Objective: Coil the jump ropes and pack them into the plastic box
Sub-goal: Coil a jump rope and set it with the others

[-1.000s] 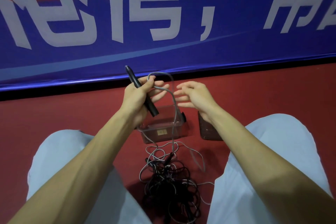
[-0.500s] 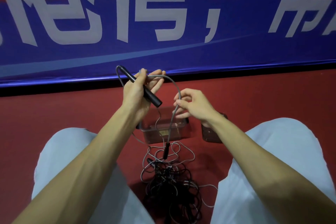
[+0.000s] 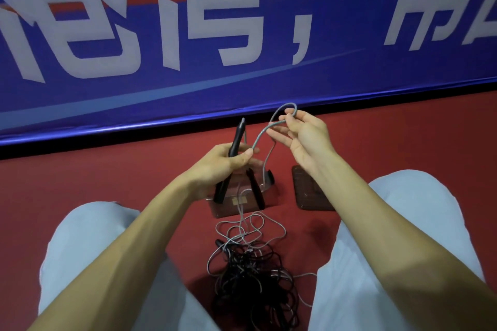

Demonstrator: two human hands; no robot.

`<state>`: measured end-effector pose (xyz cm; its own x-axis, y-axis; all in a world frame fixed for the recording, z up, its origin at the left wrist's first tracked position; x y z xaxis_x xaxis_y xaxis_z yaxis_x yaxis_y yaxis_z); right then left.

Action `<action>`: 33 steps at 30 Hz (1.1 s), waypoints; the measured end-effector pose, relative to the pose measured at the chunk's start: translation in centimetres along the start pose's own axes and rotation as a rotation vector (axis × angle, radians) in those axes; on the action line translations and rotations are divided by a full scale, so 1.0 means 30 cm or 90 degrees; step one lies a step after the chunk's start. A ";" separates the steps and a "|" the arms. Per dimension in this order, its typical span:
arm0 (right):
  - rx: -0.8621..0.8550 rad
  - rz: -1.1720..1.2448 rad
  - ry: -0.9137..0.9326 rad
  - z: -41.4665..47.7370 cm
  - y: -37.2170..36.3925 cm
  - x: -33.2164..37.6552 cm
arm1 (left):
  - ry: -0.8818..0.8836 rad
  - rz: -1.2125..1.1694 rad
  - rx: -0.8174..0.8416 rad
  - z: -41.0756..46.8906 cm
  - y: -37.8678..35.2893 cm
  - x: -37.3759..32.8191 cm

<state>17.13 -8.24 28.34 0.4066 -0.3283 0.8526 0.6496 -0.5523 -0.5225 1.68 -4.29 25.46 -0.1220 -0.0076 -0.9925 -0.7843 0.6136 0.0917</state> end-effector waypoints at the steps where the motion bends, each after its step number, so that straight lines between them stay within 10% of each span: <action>1: -0.010 0.031 -0.012 0.003 0.007 0.000 | 0.000 0.014 0.019 -0.006 -0.011 0.002; 20: -0.171 0.271 -0.148 0.014 0.071 -0.066 | -0.077 0.213 0.033 0.014 -0.009 0.024; 25: -0.048 -0.140 -0.159 -0.008 0.056 -0.071 | -0.116 0.305 -0.085 0.034 0.054 0.009; 27: 0.013 -0.414 -0.030 -0.026 0.023 -0.039 | -0.156 0.352 -0.129 0.046 0.074 -0.009; 33: 0.052 -0.583 0.310 -0.033 -0.068 0.017 | -0.320 0.664 -0.128 0.004 0.032 -0.052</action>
<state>15.38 -8.02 29.86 -0.5559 -0.0936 0.8260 0.6276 -0.6988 0.3432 1.18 -3.58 27.08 -0.5434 0.7648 -0.3461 -0.5342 0.0031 0.8454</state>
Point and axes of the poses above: each hand's wrist, its own z-axis towards the middle knuckle, its own y-axis out of the back of the hand, x = y × z, the point moved 9 cm from there along z, towards the middle knuckle, and after that the axes turned 8 degrees about -x, right-handed, at the moved point
